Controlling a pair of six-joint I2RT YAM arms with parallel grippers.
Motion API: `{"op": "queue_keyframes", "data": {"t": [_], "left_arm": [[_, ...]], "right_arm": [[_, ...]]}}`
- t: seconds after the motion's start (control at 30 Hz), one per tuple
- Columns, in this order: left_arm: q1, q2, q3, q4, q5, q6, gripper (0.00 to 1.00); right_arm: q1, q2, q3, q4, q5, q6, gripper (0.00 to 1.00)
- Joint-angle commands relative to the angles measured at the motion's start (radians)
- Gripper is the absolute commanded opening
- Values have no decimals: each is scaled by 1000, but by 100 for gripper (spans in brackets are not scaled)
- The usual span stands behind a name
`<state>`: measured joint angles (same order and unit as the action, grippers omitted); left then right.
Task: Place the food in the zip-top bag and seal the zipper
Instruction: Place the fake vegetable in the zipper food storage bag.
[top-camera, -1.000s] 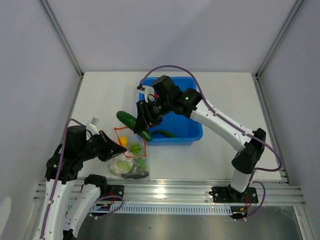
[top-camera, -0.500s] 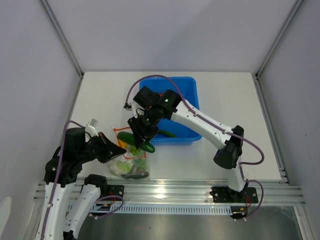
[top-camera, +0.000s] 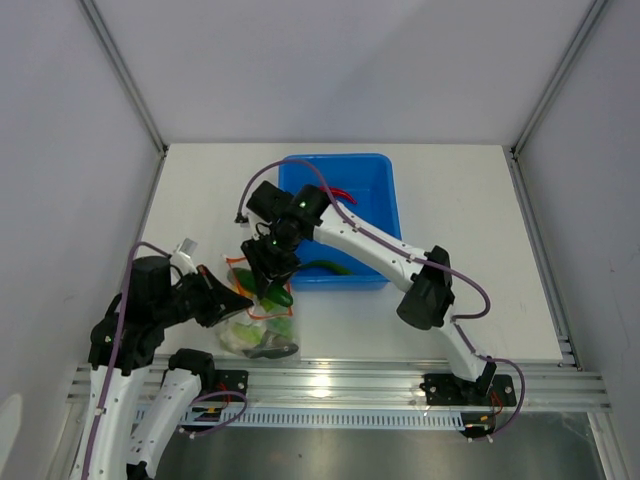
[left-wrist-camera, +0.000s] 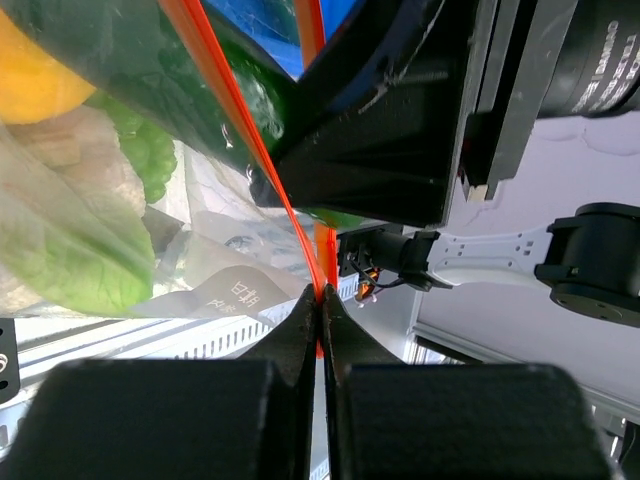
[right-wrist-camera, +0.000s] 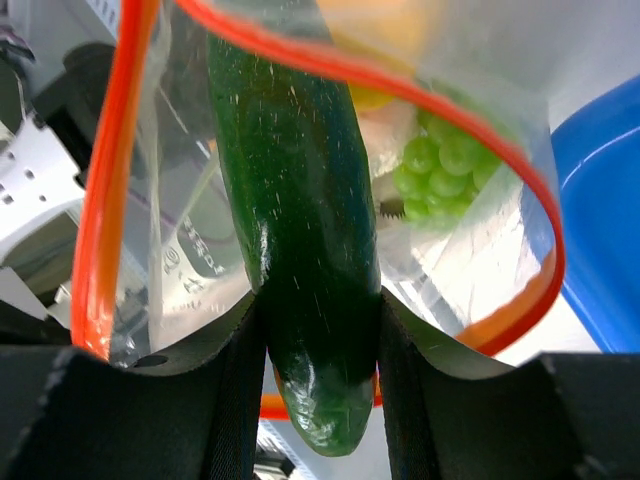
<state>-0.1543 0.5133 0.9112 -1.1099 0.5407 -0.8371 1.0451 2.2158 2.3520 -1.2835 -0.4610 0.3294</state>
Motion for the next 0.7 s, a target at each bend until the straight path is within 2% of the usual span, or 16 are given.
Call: {"op": "queue_keyframes", "data": {"t": [0.0, 0.07, 0.17, 0.2, 0.27, 0.3, 0.47, 0.5, 0.53, 0.67], "left_arm": [[7, -13, -3, 12, 39, 15, 1], [7, -25, -8, 10, 38, 12, 1], [7, -41, -24, 13, 38, 4, 1], [7, -44, -34, 13, 39, 0, 0], [7, -52, -29, 15, 41, -7, 1], [7, -56, -34, 16, 36, -10, 1], [7, -55, -23, 9, 31, -7, 1], [7, -55, -24, 9, 31, -7, 0], [7, -55, -23, 7, 31, -7, 1], [7, -48, -21, 9, 33, -3, 1]], "right_arm": [[-10, -5, 67, 81, -25, 63, 14], [-20, -10, 63, 104, -37, 89, 18], [-30, -16, 61, 141, -54, 115, 31], [-28, -18, 61, 153, -59, 117, 42], [-27, -22, 58, 159, -70, 117, 56], [-25, -22, 53, 159, -70, 117, 69], [-19, -54, 18, 141, -44, 89, 74], [-20, -77, 7, 138, -24, 80, 83], [-23, -88, -11, 136, -21, 74, 85], [-37, -145, -54, 112, 42, 51, 85]]}}
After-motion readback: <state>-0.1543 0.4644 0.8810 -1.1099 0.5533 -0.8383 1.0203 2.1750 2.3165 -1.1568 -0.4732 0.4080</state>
